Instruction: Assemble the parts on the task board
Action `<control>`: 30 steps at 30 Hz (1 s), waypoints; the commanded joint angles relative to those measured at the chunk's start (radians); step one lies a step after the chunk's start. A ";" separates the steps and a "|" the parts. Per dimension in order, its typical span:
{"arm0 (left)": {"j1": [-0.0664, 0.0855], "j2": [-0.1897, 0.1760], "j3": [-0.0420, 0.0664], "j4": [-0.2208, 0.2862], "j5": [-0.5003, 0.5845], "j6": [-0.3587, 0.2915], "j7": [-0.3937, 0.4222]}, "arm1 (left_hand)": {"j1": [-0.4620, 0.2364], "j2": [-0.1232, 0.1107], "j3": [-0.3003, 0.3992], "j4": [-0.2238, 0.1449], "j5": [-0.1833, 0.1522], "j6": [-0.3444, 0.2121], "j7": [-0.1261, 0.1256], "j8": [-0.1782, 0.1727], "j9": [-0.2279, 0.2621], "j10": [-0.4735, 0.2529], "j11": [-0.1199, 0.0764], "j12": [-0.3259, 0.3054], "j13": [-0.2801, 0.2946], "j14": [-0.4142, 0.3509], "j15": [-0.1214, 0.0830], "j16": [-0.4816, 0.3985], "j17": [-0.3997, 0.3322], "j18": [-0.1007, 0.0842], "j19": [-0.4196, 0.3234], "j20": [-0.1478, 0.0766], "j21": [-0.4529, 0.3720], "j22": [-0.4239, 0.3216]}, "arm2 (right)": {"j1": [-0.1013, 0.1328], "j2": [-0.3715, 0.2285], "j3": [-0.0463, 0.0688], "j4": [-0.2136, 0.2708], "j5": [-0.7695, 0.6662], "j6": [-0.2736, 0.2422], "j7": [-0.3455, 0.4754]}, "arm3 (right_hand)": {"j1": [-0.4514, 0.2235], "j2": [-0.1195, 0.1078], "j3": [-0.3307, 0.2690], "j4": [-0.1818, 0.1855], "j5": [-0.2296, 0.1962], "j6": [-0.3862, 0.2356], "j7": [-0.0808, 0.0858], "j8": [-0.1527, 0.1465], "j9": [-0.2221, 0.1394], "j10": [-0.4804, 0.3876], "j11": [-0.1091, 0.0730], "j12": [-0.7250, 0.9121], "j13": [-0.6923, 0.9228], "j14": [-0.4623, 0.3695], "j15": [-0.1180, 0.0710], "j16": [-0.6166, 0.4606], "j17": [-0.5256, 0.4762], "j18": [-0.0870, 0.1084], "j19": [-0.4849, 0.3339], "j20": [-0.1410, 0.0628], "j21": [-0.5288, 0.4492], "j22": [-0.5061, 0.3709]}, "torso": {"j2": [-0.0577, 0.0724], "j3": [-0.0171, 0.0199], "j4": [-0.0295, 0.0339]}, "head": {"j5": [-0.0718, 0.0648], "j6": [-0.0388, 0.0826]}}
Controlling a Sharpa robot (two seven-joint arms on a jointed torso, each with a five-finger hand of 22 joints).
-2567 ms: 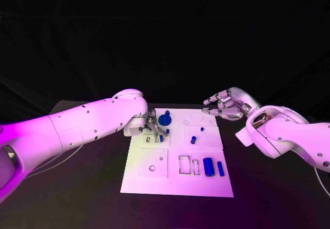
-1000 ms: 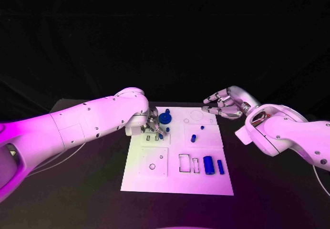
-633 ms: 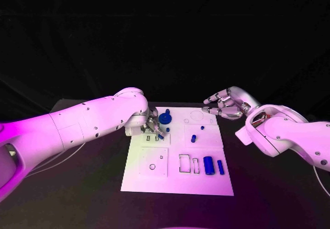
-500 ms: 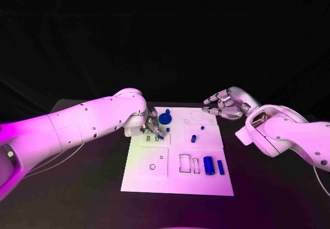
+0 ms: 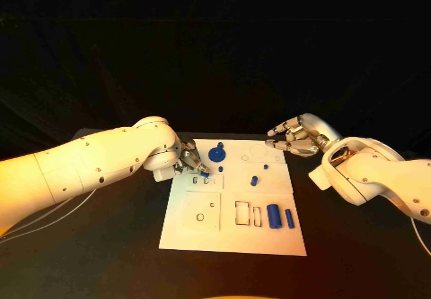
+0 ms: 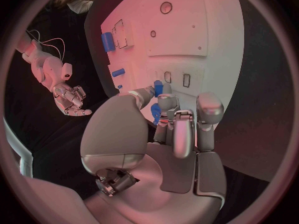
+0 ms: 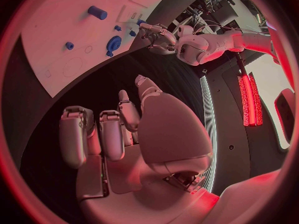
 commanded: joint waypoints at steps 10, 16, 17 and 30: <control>-0.027 -0.024 0.000 0.040 -0.034 -0.093 0.024 | -0.023 -0.005 0.119 -0.112 0.000 0.003 -0.006 0.005 0.006 0.008 0.000 0.004 0.001 0.083 -0.006 0.007 0.190 -0.020 0.006 -0.003 0.006 0.007 | -0.003 -0.002 -0.001 0.001 -0.006 0.006 0.002 | 0.006 0.005 0.002 -0.002 0.005 0.006 0.001 0.000 0.002 0.005 -0.004 0.000 0.001 0.067 -0.009 -0.005 0.109 0.005 0.002 -0.007 -0.002 0.152 | 0.002 -0.0009 -0.0030 | 0.009 -0.004; -0.035 -0.022 0.000 0.039 -0.055 -0.090 0.018 | -0.025 -0.006 0.120 -0.113 0.000 0.003 -0.006 0.005 0.006 0.008 0.000 0.004 0.001 0.083 -0.006 0.007 0.190 -0.020 0.007 -0.003 0.007 0.010 | -0.003 -0.002 -0.001 0.001 -0.006 0.006 0.002 | 0.006 0.005 0.002 -0.002 0.005 0.006 0.001 0.000 0.002 0.005 -0.004 0.000 0.001 0.067 -0.009 -0.005 0.109 0.005 0.002 -0.007 -0.002 0.152 | 0.002 0.0000 -0.0034 | 0.010 -0.007; -0.036 -0.021 0.000 0.039 -0.056 -0.089 0.017 | -0.025 -0.006 0.120 -0.113 0.000 0.003 -0.006 0.005 0.006 0.008 0.000 0.004 0.001 0.083 -0.006 0.007 0.190 -0.020 0.007 -0.003 0.008 0.011 | -0.003 -0.002 -0.001 0.001 -0.006 0.006 0.002 | 0.006 0.005 0.002 -0.002 0.005 0.006 0.001 0.000 0.002 0.005 -0.004 0.000 0.001 0.067 -0.009 -0.005 0.109 0.005 0.002 -0.007 -0.002 0.152 | 0.002 -0.0002 -0.0034 | 0.010 -0.007; -0.041 -0.012 0.000 0.038 -0.101 -0.064 -0.007 | -0.034 -0.014 0.127 -0.129 0.000 0.005 -0.009 0.008 0.011 0.013 -0.002 0.010 0.007 0.083 -0.008 0.007 0.191 -0.022 0.014 -0.004 0.014 0.022 | -0.004 -0.002 -0.001 0.002 -0.011 0.007 0.001 | 0.005 0.005 0.002 -0.001 0.007 0.006 0.002 0.000 0.002 0.005 -0.004 -0.002 0.000 0.066 -0.009 -0.005 0.108 0.005 0.002 -0.008 -0.003 0.152 | 0.002 -0.0002 -0.0029 | 0.009 -0.010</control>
